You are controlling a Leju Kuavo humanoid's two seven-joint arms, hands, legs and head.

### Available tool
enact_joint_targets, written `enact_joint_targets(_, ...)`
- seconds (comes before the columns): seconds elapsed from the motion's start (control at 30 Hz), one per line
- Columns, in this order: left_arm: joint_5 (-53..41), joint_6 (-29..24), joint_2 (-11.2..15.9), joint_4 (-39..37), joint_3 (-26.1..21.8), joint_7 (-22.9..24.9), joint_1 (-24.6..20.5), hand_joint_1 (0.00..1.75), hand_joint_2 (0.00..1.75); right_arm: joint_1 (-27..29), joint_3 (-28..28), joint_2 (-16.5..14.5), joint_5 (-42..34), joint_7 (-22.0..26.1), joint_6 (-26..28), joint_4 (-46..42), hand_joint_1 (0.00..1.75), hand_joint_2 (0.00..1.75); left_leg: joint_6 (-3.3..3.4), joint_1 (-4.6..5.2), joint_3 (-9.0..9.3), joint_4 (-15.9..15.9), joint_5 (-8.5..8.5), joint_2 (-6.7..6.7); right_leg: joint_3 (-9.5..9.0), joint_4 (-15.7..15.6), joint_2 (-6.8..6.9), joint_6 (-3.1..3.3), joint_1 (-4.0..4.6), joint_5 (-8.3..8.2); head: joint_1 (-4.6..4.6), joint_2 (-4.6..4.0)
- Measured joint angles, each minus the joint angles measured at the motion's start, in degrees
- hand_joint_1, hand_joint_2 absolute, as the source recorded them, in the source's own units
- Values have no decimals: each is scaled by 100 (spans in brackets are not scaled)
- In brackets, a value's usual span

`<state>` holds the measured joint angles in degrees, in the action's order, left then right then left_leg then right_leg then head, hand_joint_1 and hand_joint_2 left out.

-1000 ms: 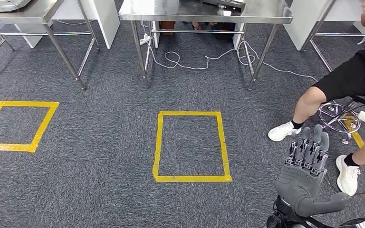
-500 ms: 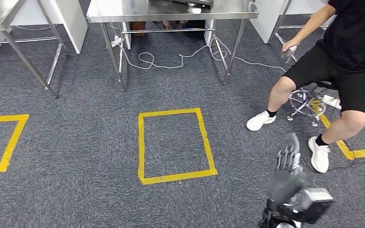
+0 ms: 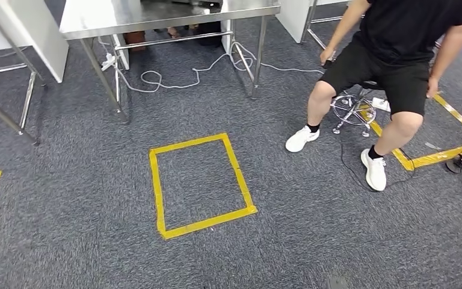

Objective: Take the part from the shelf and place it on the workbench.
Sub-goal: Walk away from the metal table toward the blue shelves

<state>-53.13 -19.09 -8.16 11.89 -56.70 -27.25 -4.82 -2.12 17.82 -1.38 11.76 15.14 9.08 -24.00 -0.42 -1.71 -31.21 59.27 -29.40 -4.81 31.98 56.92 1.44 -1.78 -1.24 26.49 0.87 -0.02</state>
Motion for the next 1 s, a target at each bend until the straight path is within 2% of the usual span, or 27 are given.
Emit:
enact_joint_targets(0.07, -3, 1, 3, -1, -1, -3, 5, 0, 0, -61, 33, 14, 7, -21, 4, 259, 0, 0, -8, -17, -232, 553, -359, 325, -22, -21, -125, 110, -48, -28, -48, 0)
enact_joint_targets(0.1, -4, 1, 5, -2, -1, -3, 17, 0, 0, -94, 44, 21, 9, -33, 4, 365, 0, 0, 0, -16, -414, 946, -559, 428, -15, -19, -195, 150, -27, -34, -58, 0)
enact_joint_targets(0.13, -4, 1, 7, -2, -2, -3, 31, 0, 0, -121, 55, 27, 8, -78, 4, 467, 0, 0, 1, -15, -582, 1295, -695, 478, -13, -17, -274, 165, -3, -35, -63, 0)
enact_joint_targets(0.17, -4, 1, 8, -2, -3, -5, 43, 0, 0, -135, 69, 30, 2, -172, 3, 563, 0, 0, 3, -15, -682, 1483, -720, 496, -15, -12, -356, 166, 15, -34, -65, 0)
enact_joint_targets(0.2, -7, 1, 9, -2, -4, -14, 50, 0, 0, -138, 86, 33, -5, -329, -9, 652, 0, 0, 6, -17, -681, 1457, -624, 502, -18, 1, -442, 166, 26, -33, -64, 0)
enact_joint_targets(0.23, -11, 1, 9, -2, -5, -27, 52, 0, 0, -135, 107, 34, -9, -548, -33, 737, 0, 0, 9, -23, -577, 1216, -436, 520, -20, 23, -526, 164, 31, -29, -65, 0)
enact_joint_targets(0.27, -19, 2, 10, -2, -8, -43, 54, 0, 0, -126, 125, 30, 6, -819, -69, 813, 0, 0, 11, -40, -405, 835, -227, 607, -12, 60, -609, 153, 30, -18, -67, 0)
enact_joint_targets(0.3, -29, 3, 10, -3, -12, -59, 55, 0, 0, -115, 136, 22, 42, -1113, -115, 881, 0, 0, 7, -51, -242, 489, -87, 721, 11, 108, -681, 132, 46, -1, -69, 0)
enact_joint_targets(0.37, -51, 9, 12, -7, -27, -84, 59, 0, 0, -86, 141, 2, 183, -1725, -216, 986, 0, 0, 21, -57, -77, 122, 4, 865, 77, 178, -796, 75, 86, 27, -60, 0)
enact_joint_targets(0.43, -75, 15, 10, -10, -40, -102, 63, 0, 0, -46, 126, -23, 358, -2197, -308, 1060, 0, 0, 84, -20, -77, 101, 2, 768, 157, 176, -897, 10, 112, 14, -53, 0)
enact_joint_targets(0.47, -89, 16, 7, -10, -43, -104, 60, 0, 0, -23, 108, -39, 434, -2352, -340, 1093, 0, 0, 132, -7, -69, 75, 23, 699, 187, 191, -864, -19, 106, 11, -54, 0)
enact_joint_targets(0.53, -121, 13, 2, -11, -46, -98, 58, 0, 0, -5, 72, -74, 528, -2499, -369, 1144, 0, 0, 228, -13, -49, 10, 65, 554, 319, 436, -580, -46, 99, 145, -28, 0)
enact_joint_targets(0.57, -143, 11, 3, -11, -47, -88, 63, 0, 0, -12, 56, -89, 560, -2525, -376, 1157, 0, 0, 258, -12, -45, -10, 77, 474, 457, 724, -391, -46, 84, 292, -12, 0)
enact_joint_targets(0.6, -168, 9, 6, -11, -47, -75, 72, 0, 0, -25, 41, -100, 598, -2538, -374, 1166, 0, 0, 272, -8, -46, -15, 78, 392, 645, 1091, -274, -50, 75, 464, 3, 0)
enact_joint_targets(0.63, -187, 8, 8, -11, -48, -62, 79, 0, 0, -36, 22, -106, 641, -2544, -364, 1174, 0, 0, 273, -5, -51, -15, 77, 303, 835, 1468, -231, -70, 58, 614, 9, 0)
enact_joint_targets(0.67, -202, 11, 9, -11, -48, -52, 83, 0, 0, -41, -1, -109, 680, -2545, -353, 1182, 0, 0, 270, -4, -55, -14, 74, 218, 954, 1717, -216, -106, 40, 691, 9, 0)
enact_joint_targets(0.7, -214, 13, 9, -11, -48, -45, 83, 0, 0, -40, -24, -110, 715, -2545, -341, 1190, 0, 0, 263, -6, -54, -13, 69, 140, 967, 1765, -200, -160, 21, 682, 9, 0)
enact_joint_targets(0.73, -223, 15, 9, -11, -48, -42, 81, 0, 0, -36, -49, -110, 741, -2544, -333, 1198, 0, 0, 249, -13, -48, -13, 61, 68, 849, 1563, -160, -225, 1, 587, 10, 0)
enact_joint_targets(0.77, -238, 16, 8, -12, -48, -38, 79, 0, 0, -35, -69, -109, 761, -2543, -328, 1204, 0, 0, 230, -22, -33, -13, 49, 3, 624, 1160, -70, -286, -19, 440, 12, 0)
enact_joint_targets(0.8, -250, 16, 8, -12, -48, -35, 78, 0, 0, -38, -87, -111, 775, -2542, -324, 1207, 0, 0, 202, -20, -11, -13, 34, -58, 395, 739, 79, -315, -26, 291, 14, 0)
enact_joint_targets(0.83, -263, 16, 8, -13, -48, -32, 80, 0, 0, -49, -101, -114, 787, -2539, -321, 1210, 0, 0, 163, -13, 19, -15, 12, -120, 214, 399, 219, -311, -4, 172, 19, 0)
enact_joint_targets(0.87, -272, 16, 9, -13, -48, -30, 80, 0, 0, -62, -109, -121, 792, -2537, -320, 1211, 0, 0, 119, -2, 53, -19, -11, -176, 119, 210, 313, -267, 21, 101, 19, 0)
enact_joint_targets(0.9, -275, 15, 10, -13, -48, -28, 77, 0, 0, -71, -113, -127, 797, -2534, -320, 1213, 0, 0, 75, 10, 91, -30, -31, -238, 112, 165, 339, -202, 54, 73, 19, 0)
enact_joint_targets(0.93, -279, 15, 9, -13, -48, -27, 67, 0, 0, -74, -114, -131, 799, -2532, -319, 1217, 0, 0, 32, 11, 135, -51, -45, -305, 125, 159, 283, -141, 83, 63, 21, 0)
enact_joint_targets(0.97, -281, 14, 8, -13, -48, -27, 53, 0, 0, -72, -115, -131, 800, -2532, -318, 1224, 0, 0, -6, 3, 171, -69, -59, -348, 112, 152, 206, -80, 71, 52, 17, 0)
enact_joint_targets(1.0, -285, 12, 7, -13, -47, -29, 38, 0, 0, -67, -116, -132, 804, -2532, -315, 1230, 0, 0, -39, -15, 188, -43, -106, -269, 95, 137, 132, -32, 38, 38, 0, 0)
